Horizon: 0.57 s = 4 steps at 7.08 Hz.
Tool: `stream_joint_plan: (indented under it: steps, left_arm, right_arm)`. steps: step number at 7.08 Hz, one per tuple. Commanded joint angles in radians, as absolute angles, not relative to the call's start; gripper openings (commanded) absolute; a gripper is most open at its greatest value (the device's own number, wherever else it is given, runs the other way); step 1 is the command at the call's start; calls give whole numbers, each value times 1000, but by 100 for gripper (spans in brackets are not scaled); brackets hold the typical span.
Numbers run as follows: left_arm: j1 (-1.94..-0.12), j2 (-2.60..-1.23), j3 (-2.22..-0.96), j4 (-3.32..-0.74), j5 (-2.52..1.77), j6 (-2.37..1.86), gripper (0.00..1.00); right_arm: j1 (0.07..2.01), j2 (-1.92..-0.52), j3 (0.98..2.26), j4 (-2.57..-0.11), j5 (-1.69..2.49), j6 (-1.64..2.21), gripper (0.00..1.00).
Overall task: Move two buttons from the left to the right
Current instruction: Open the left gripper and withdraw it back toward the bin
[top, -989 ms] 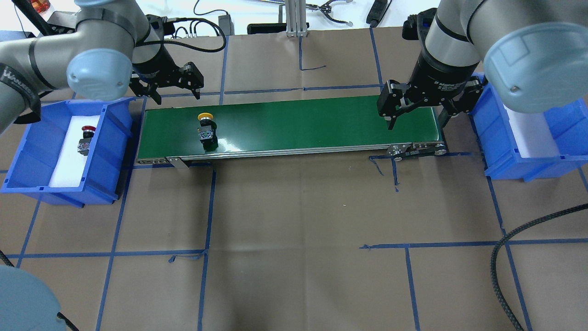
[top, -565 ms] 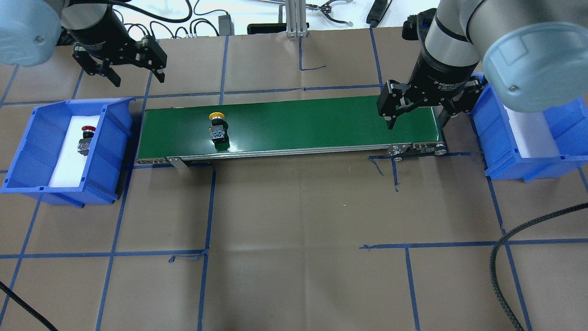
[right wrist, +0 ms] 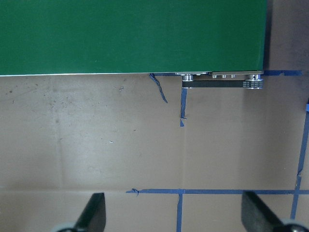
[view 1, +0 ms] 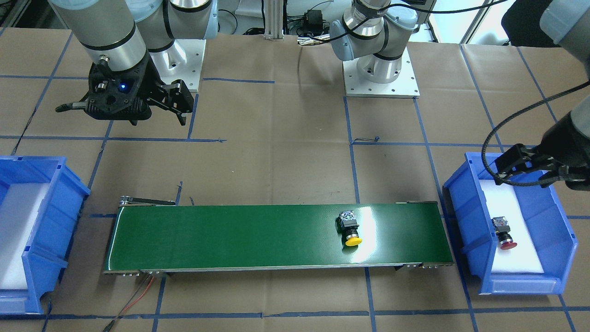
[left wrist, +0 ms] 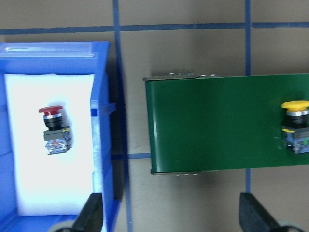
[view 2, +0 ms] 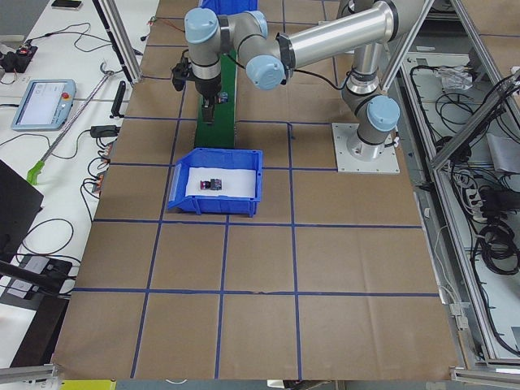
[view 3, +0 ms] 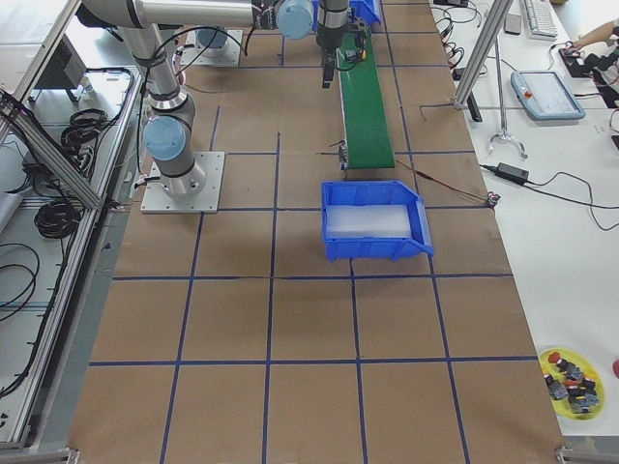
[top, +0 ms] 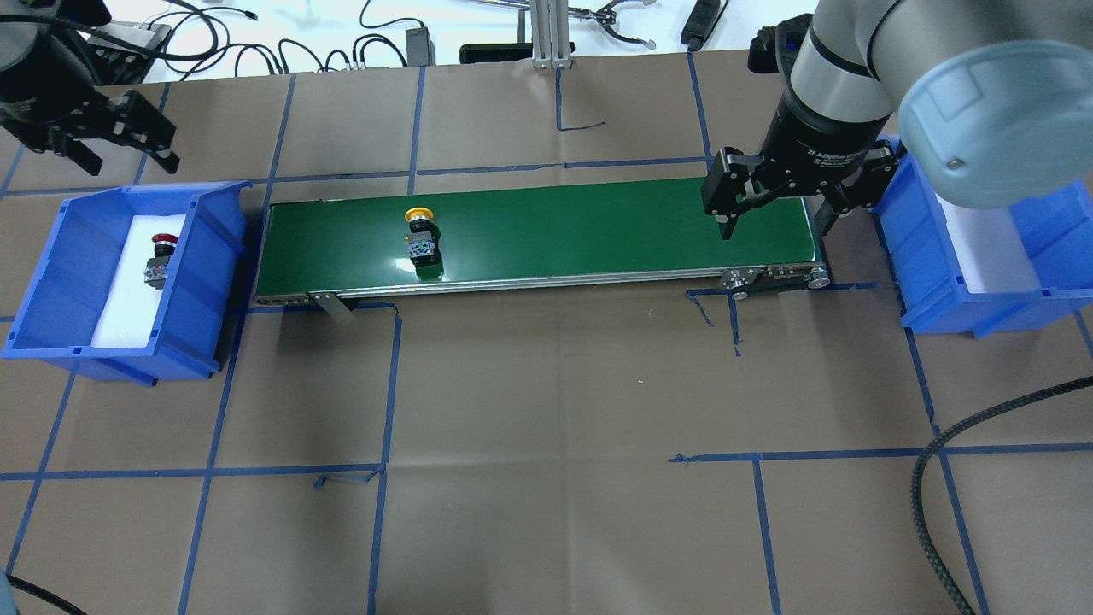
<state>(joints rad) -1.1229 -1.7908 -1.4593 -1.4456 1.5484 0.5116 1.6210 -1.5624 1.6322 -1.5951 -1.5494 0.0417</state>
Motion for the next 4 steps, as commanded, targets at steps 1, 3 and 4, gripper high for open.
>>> stream_joint_plan:
  steps: [1, 3, 4]
  left_arm:
    - [-999, -1815, -1485, -1431, 1548, 671, 100]
    - [-994, -1865, -1488, -1392, 1546, 672, 99]
    - [-994, -1882, -1502, -1344, 1546, 670, 99]
  right_arm:
    - [1621, -1563, 1632, -1595, -1551, 41, 100]
    - [1621, -1563, 1632, -1594, -1549, 43, 100]
    - [1621, -1563, 1632, -1594, -1548, 43, 100]
